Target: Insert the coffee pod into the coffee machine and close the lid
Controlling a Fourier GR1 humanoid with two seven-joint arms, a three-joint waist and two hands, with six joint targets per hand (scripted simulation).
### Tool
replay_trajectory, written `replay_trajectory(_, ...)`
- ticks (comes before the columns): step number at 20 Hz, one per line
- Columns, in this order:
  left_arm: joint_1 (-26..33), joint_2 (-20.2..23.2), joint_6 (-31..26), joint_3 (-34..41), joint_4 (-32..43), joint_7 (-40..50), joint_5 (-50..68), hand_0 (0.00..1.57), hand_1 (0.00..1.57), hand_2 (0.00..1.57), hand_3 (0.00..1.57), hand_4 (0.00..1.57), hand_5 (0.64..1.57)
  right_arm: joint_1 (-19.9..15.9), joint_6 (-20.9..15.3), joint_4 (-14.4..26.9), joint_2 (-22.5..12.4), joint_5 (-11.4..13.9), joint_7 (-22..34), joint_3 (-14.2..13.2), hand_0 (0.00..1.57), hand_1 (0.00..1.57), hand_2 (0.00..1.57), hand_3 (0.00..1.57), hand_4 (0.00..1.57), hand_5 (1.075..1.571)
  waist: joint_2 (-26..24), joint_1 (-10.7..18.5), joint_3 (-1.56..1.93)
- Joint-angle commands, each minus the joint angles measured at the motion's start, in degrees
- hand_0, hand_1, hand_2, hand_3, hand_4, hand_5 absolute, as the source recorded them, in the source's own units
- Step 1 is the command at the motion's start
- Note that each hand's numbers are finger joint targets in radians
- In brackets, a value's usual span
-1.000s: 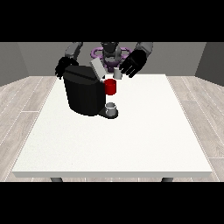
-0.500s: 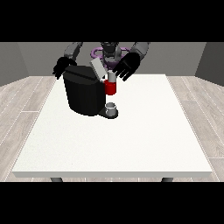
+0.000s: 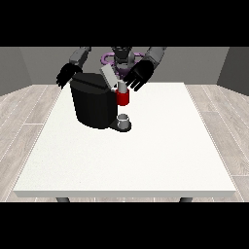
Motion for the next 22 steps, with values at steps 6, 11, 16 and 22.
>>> replay_trajectory(6, 1.0, -0.2, 0.1, -0.4, 0.9, -1.1, -1.1, 1.19, 1.19, 1.27, 1.2, 0.51, 1.571, 1.3, -0.4, -1.0, -0.1, -0.5, -1.4, -0.7, 0.0, 0.0, 0.0, 0.0, 0.51, 1.571, 0.7, 0.5, 0.0)
replay_trajectory(11, -0.7, 0.7, 2.1, 0.8, 2.5, -0.7, -1.5, 1.21, 1.21, 1.26, 1.19, 0.49, 1.571, -1.0, -0.7, -4.7, 0.6, -0.6, 2.7, 0.8, 0.0, 0.0, 0.0, 0.0, 0.5, 1.571, 2.4, -1.8, -0.02)
replay_trajectory(16, -1.0, -1.3, -0.1, -0.1, 1.7, 0.7, -1.4, 1.22, 1.22, 1.27, 1.17, 0.48, 1.571, 2.3, -0.5, -0.6, 1.2, 0.3, -2.9, 0.6, 0.0, 0.0, 0.0, 0.0, 0.45, 1.571, 2.1, -0.2, 0.02)
replay_trajectory(22, -1.6, -0.9, -3.0, -0.4, 1.7, 1.8, -1.5, 1.16, 1.16, 1.19, 1.06, 0.46, 1.571, 0.6, 0.3, 0.3, -0.7, -2.2, -1.2, -2.7, 0.0, 0.0, 0.0, 0.0, 0.45, 1.571, 0.3, 0.7, 0.02)
